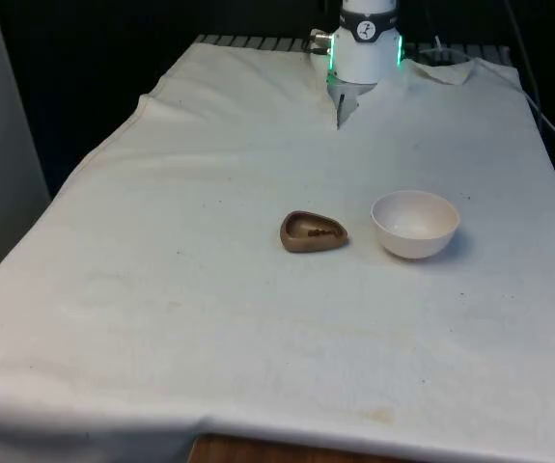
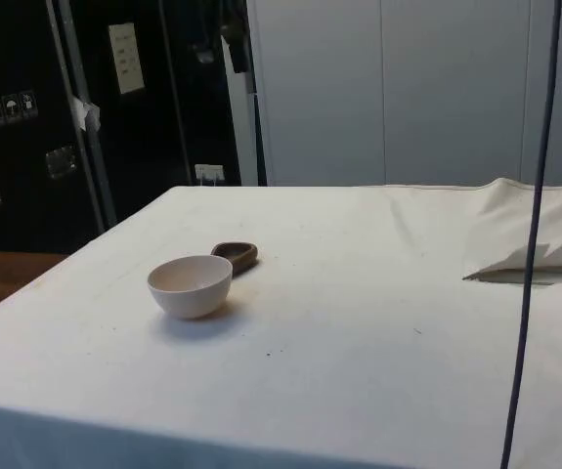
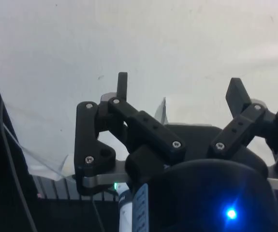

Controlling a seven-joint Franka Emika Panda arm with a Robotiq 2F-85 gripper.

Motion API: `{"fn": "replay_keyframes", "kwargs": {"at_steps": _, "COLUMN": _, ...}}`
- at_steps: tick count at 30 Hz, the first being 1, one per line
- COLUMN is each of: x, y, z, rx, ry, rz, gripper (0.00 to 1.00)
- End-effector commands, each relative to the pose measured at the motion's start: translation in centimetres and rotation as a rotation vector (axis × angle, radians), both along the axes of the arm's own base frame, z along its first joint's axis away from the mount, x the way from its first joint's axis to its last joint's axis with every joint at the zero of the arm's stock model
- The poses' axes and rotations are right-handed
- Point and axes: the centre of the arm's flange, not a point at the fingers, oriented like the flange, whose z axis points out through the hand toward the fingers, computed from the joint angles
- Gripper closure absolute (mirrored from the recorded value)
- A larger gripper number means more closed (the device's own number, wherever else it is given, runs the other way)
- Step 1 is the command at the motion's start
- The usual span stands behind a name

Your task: Pour the coffee beans from the cup into the bowl.

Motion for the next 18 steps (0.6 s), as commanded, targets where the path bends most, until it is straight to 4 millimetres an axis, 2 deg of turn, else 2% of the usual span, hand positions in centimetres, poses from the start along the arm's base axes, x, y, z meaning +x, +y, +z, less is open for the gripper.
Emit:
{"fn": "replay_keyframes", "kwargs": {"at_steps": 1, "x": 0.4, "y": 0.1, "z": -0.2, "rx": 0.000, "ry": -0.004, "rz": 0.000, "gripper": 0.00}}
{"fn": "replay_keyframes", "kwargs": {"at_steps": 6, "x": 1.4, "y": 0.2, "z": -1.0, "rx": -0.001, "ry": -0.028, "rz": 0.001, "gripper": 0.00}}
{"fn": "replay_keyframes", "kwargs": {"at_steps": 18, "x": 1.1, "y": 0.1, "z": -2.6, "rx": -0.016, "ry": -0.078, "rz": 0.004, "gripper": 0.00}}
